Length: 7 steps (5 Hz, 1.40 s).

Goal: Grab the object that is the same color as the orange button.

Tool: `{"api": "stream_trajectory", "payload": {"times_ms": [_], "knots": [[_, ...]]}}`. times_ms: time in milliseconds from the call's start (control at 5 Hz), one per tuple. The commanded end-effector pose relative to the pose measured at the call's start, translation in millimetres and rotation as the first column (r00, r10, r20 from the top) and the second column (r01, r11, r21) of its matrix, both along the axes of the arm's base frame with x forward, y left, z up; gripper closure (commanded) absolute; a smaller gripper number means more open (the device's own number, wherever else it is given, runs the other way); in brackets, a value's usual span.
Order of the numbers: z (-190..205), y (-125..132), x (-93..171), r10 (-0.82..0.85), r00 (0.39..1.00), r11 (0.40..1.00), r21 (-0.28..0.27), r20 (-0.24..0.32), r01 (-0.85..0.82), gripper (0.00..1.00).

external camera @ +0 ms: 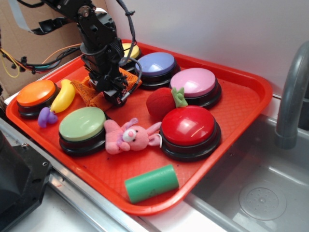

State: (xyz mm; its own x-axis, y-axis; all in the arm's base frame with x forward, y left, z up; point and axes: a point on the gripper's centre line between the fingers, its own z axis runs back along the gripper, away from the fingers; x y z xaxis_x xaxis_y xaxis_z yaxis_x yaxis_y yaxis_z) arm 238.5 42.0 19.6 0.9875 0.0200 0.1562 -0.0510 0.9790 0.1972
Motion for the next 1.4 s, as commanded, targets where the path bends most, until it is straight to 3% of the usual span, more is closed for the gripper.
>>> {"api": "stream_trajectory", "payload": {"times_ms": [0, 400, 600, 800, 1000, 1200], "knots": [[34, 8, 5, 0.088, 0.996, 0.996, 0.026, 0.007, -0.088, 1.0], [114, -22, 15, 0.03, 0.999, 0.996, -0.081, 0.016, -0.029, 1.0], [151, -45, 15, -0.02, 0.997, 0.993, -0.117, 0.074, 0.029, 1.0], [185, -67, 9, -0.067, 0.989, 0.972, -0.214, 0.132, 0.094, 1.0], [186, -74, 8, -0.054, 0.99, 0.972, -0.221, 0.133, 0.083, 1.0], [180, -70, 9, -0.028, 0.995, 0.974, -0.22, 0.093, 0.048, 1.0]]}}
